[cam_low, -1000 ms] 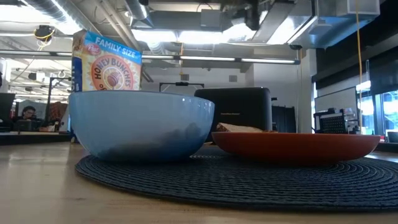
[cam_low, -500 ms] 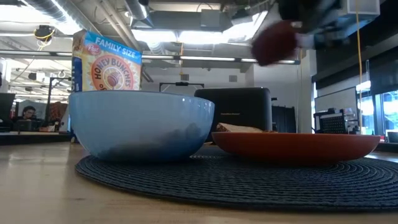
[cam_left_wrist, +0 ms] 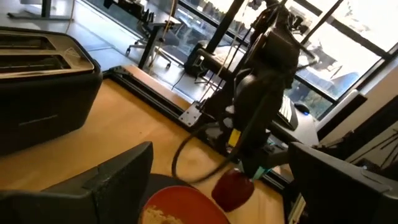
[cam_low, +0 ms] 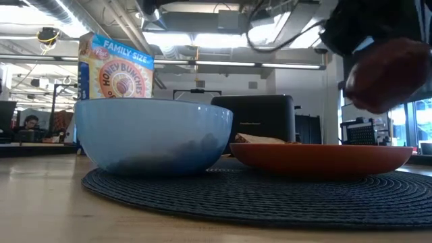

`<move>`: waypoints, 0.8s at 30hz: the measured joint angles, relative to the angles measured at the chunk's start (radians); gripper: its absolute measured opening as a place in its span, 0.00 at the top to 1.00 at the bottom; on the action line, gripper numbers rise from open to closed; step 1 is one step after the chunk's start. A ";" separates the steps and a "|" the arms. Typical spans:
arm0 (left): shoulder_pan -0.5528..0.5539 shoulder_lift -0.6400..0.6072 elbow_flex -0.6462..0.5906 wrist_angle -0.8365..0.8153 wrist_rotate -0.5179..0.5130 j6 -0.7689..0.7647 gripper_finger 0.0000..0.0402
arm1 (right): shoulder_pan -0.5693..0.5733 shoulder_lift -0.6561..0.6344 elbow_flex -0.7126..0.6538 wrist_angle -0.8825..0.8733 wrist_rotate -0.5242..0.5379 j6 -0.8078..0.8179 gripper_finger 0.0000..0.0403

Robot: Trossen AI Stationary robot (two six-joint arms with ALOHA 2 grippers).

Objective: Arrange a breakfast setting
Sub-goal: Put the red apple from the white bin onto the orange plate

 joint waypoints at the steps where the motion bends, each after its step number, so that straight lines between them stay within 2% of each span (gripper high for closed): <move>1: 0.000 0.000 0.000 -0.006 0.001 0.000 0.09 | -0.001 0.022 0.000 -0.005 -0.031 -0.011 0.99; 5: -0.011 0.000 0.000 -0.056 0.009 0.002 0.09 | -0.020 0.102 0.000 -0.003 -0.175 -0.057 0.99; 9: -0.028 0.000 0.000 -0.130 0.010 0.039 0.09 | -0.046 0.163 0.000 0.033 -0.210 -0.072 0.99; 13: -0.042 0.000 0.000 -0.193 0.008 0.045 0.09 | -0.082 0.194 0.000 0.060 -0.185 -0.075 0.99; 17: -0.050 0.000 0.000 -0.237 0.006 0.046 0.09 | -0.123 0.204 0.000 0.059 -0.105 -0.077 0.99; 24: -0.050 0.000 0.000 -0.284 0.007 0.075 0.09 | -0.148 0.219 0.000 0.049 -0.081 -0.075 0.95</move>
